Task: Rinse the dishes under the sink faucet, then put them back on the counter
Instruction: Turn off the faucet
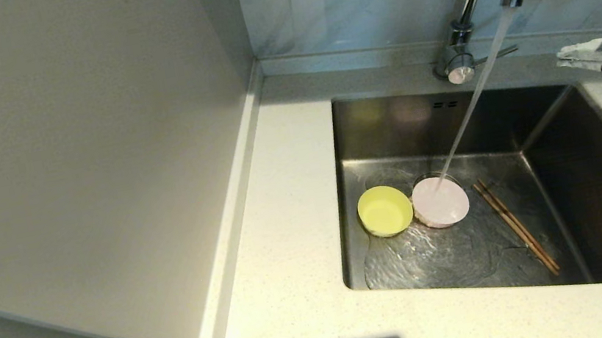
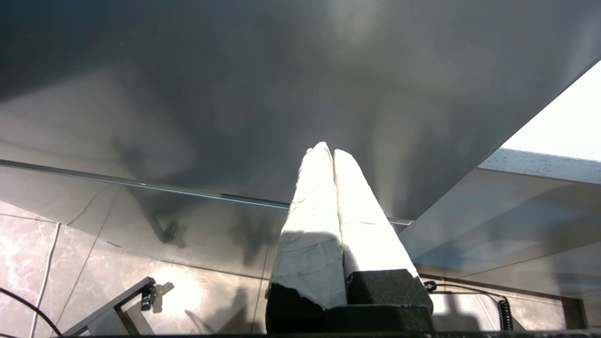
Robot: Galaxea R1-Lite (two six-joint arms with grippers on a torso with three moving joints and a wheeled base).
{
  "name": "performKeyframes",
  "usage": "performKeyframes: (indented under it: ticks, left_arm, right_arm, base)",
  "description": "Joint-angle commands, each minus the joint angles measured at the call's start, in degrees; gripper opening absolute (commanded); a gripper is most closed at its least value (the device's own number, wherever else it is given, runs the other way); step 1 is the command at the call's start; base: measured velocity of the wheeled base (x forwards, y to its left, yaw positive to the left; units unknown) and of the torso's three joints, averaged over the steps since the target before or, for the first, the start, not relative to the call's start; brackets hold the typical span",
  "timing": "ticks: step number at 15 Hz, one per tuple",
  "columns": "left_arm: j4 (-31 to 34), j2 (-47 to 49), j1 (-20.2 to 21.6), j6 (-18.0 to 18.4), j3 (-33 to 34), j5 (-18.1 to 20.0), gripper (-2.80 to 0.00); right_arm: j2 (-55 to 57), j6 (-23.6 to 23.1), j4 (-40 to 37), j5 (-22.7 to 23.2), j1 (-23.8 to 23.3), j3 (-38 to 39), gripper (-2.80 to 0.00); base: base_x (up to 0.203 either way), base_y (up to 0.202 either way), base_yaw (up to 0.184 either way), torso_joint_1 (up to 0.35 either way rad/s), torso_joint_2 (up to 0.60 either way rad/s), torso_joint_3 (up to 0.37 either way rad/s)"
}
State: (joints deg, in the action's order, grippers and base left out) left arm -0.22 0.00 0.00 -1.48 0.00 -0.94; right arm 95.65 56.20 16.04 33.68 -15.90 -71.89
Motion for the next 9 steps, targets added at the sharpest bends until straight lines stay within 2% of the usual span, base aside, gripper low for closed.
performKeyframes:
  ticks: [1,6,9]
  left_arm:
    - [0.0,-0.2,0.0,0.0,0.0,0.0,-2.80]
    - [0.0,-0.2,0.0,0.0,0.0,0.0,-2.80]
    - [0.0,-0.2,0.0,0.0,0.0,0.0,-2.80]
  right_arm:
    - [3.1,0.2,0.4,0.2,0.9,-1.9,-2.80]
    - [6.4,-0.3,1.0,-0.4,1.5,-4.3,-2.80]
    - [8.0,-0.7,6.6,-0.5,2.0,-4.3,-2.80]
  base:
    - [0.000,0.000,0.000,0.000,0.00,0.000]
    - [0.000,0.000,0.000,0.000,0.00,0.000]
    - [0.000,0.000,0.000,0.000,0.00,0.000]
